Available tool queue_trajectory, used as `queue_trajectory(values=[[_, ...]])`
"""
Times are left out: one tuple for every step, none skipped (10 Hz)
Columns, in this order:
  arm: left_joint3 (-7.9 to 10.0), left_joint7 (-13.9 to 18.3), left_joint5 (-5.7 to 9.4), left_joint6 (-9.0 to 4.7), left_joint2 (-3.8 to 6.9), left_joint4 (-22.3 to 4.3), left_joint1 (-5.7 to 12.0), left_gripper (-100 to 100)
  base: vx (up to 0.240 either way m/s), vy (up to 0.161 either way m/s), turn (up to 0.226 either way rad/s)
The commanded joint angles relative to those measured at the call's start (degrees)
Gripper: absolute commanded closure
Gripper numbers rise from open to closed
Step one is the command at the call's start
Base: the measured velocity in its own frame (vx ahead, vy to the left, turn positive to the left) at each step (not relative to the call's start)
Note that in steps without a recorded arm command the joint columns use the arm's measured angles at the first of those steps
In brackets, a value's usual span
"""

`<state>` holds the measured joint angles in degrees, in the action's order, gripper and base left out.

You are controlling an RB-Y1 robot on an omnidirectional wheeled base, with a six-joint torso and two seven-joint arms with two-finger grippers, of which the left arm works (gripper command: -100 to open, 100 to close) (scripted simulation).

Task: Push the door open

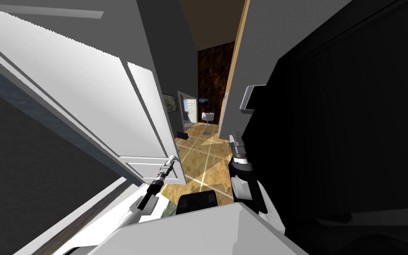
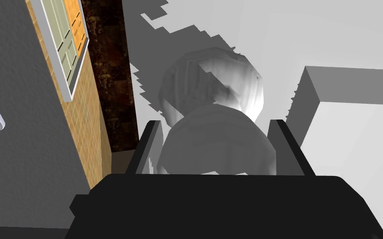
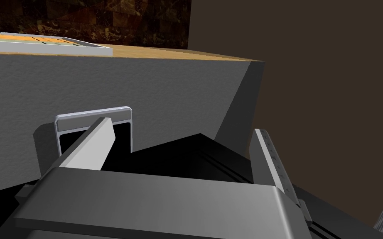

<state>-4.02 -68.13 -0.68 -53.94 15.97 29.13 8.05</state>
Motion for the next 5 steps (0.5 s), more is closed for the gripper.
queue_trajectory(values=[[0.00,2.5,0.47,0.25,-0.08,0.9,-0.11,100,0.029,-0.004,0.014],[-0.04,3.9,0.73,0.28,-0.19,0.9,-0.08,100,0.035,-0.001,0.018],[-0.07,5.4,1.00,0.30,-0.29,0.9,-0.04,100,0.042,0.000,0.007],[-0.12,7.1,1.33,0.33,-0.43,1.0,-0.01,100,0.042,-0.007,0.017],[-0.17,8.7,1.71,0.37,-0.59,1.0,0.04,100,0.046,0.002,0.023]])
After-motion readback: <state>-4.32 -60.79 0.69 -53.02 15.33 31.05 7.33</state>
